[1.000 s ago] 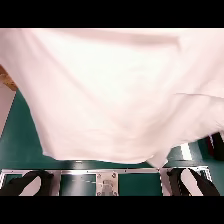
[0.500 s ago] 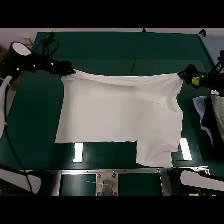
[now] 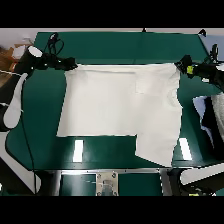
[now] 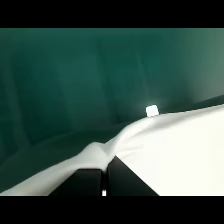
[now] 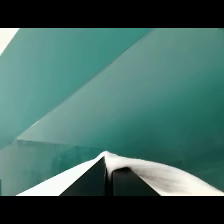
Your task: Fold the shirts.
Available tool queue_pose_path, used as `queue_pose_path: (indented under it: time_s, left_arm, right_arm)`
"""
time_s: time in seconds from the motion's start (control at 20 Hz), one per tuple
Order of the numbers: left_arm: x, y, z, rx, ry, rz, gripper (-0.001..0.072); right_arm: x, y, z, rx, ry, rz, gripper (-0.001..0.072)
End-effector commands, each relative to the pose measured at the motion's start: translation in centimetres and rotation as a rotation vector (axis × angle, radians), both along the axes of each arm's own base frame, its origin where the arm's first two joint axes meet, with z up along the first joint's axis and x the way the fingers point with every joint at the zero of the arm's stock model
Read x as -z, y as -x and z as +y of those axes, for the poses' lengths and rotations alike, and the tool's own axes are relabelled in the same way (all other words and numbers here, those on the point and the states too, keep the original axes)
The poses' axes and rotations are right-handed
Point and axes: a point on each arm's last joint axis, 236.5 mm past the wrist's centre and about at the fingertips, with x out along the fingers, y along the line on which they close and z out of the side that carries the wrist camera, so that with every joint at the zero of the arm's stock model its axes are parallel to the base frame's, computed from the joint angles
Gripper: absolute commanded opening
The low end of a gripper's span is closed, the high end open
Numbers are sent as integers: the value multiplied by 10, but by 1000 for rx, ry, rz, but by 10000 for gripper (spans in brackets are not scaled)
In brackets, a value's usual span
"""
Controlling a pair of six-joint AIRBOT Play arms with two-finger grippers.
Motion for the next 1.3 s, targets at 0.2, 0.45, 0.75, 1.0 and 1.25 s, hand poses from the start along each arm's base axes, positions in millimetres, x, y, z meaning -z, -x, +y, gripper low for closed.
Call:
queue_pose_path:
  time_s: [0.2,0.45,0.75,1.0,1.25]
  left_arm:
    - [-5,-11,4,-25,0,-38,24]
    - [34,58,1,188,-114,207,24]
    - [47,135,4,376,-151,479,24]
    - [53,148,12,350,-169,569,24]
    - [60,154,6,363,-175,597,24]
  right_arm:
    - [-19,-13,-3,-6,11,-47,15]
    - [18,36,3,-157,32,169,14]
    - [34,112,-19,-272,161,424,14]
    - [70,141,-8,-305,139,542,14]
    - [110,167,-8,-299,143,635,14]
